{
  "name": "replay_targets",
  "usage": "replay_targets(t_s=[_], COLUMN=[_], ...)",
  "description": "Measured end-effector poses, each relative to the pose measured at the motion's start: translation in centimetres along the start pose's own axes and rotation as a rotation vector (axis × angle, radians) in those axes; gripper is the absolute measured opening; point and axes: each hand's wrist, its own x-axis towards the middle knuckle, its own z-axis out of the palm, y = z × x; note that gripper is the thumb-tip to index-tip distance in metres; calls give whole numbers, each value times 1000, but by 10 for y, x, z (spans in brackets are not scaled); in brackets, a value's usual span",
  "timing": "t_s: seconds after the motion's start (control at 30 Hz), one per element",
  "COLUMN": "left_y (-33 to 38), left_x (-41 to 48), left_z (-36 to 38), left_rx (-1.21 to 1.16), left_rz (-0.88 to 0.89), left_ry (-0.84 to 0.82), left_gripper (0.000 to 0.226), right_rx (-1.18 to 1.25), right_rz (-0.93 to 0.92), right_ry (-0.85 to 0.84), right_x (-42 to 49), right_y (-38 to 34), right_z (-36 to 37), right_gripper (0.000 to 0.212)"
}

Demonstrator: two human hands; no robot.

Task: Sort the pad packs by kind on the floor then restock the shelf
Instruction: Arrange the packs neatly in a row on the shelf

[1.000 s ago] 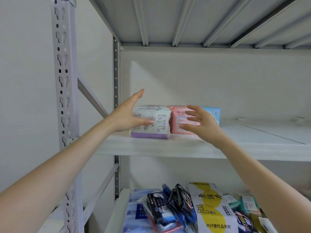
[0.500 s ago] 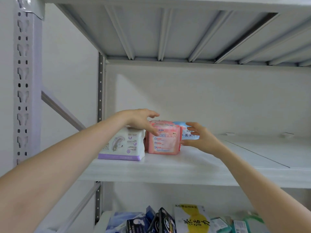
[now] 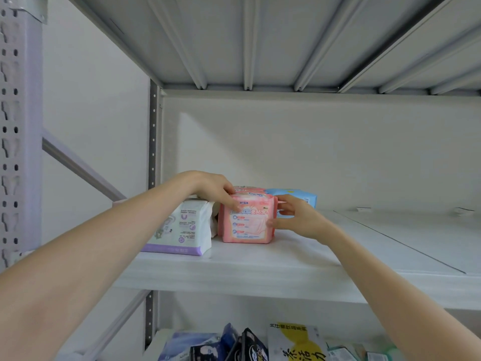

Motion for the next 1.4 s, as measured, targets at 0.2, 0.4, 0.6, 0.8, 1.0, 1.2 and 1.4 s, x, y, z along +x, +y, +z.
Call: replay_targets(t_s=[0.2,0.4,0.6,0.8,1.0,1.2,1.4], left_y=[0,-3,-4,9,43,78,80], left_x=[5,5,5,5,25,68,107], left_z=[-2,0,2,-1,-3,-9,1], left_rx=[25,-18,-24,-46,-11,63,66], left_rz=[-42,-41,-32,29,72,18,-83], left_ry=[-11,-15,7,71,73,44,-22], left_gripper=[66,67,70,85,90,98,97], right_rx=[35,56,26,-1,-12,-109,-227], right_rz=[12,14,5,45,85,200,272], right_ry=[-11,-5,15,68,162,104,-100], right_x=[5,4,-5,-25,-34,-8,31], right_y=[1,2,-2,-2,9,34,55], right_z=[3,7,10,-11,-67,-119,-125], right_gripper=[62,58,50,72,74,84,92])
